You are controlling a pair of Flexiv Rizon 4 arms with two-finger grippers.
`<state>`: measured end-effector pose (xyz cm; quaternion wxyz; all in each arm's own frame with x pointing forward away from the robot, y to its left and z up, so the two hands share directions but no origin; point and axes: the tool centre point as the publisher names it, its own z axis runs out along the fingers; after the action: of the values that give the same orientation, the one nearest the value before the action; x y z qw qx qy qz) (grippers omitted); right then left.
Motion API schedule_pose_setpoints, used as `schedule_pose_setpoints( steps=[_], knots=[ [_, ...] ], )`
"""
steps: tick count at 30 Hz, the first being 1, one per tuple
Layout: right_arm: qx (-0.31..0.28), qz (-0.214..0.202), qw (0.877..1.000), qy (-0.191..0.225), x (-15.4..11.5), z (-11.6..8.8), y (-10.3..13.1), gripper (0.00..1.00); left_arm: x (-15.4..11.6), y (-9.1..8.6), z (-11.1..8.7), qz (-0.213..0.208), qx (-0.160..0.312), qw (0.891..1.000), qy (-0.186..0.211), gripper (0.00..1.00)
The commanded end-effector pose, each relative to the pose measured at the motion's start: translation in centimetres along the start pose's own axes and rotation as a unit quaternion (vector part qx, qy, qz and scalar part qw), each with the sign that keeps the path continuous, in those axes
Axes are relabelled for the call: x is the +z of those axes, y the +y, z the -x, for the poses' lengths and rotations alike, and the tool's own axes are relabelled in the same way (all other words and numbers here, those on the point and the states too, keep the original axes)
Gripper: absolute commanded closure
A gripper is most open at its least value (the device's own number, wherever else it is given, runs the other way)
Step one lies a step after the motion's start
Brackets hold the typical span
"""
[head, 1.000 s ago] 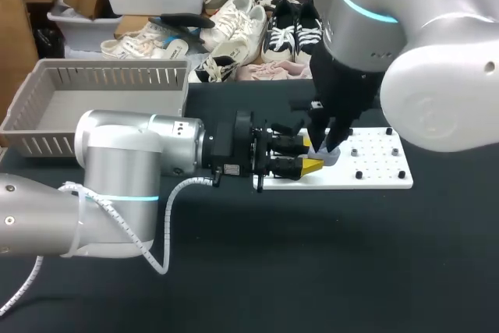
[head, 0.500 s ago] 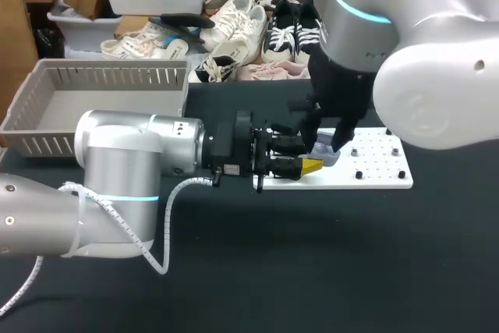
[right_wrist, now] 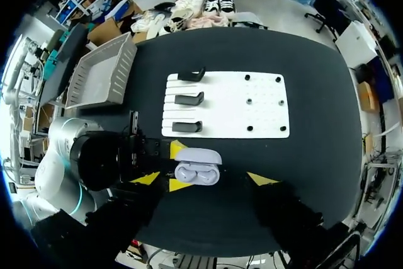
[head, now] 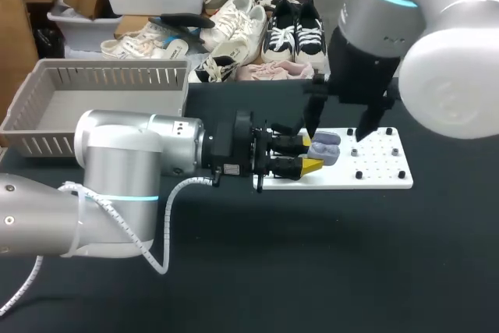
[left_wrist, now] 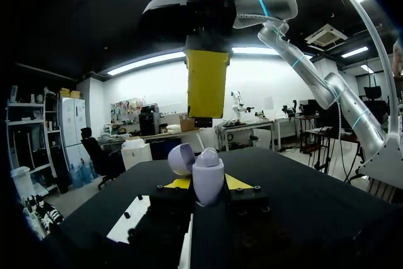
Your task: Pick up each earbud case from the left stands, insert the matching earbuds, close the lid, and place the case in the box.
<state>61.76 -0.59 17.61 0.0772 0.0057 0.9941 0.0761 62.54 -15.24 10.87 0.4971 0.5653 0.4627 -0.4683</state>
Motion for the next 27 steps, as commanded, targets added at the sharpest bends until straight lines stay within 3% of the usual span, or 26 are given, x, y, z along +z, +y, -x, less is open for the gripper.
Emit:
schedule_pose_setpoints(
  steps=[1,15,27],
  knots=[
    [0.031,-0.002,0.999,-0.012,0.3,0.7,-0.7,0.00,0.0,-0.1,0.0,0.002,0.001,1.000,0.000,1.00],
    [0.097,-0.028,0.995,0.004,2.2,4.5,-2.6,0.00,0.0,-0.1,0.0,0.002,0.001,1.000,0.000,1.00],
    [0.096,-0.042,0.994,0.026,3.2,2.5,-3.7,0.00,0.0,-0.1,0.0,0.002,0.001,1.000,0.000,1.00]
  ],
)
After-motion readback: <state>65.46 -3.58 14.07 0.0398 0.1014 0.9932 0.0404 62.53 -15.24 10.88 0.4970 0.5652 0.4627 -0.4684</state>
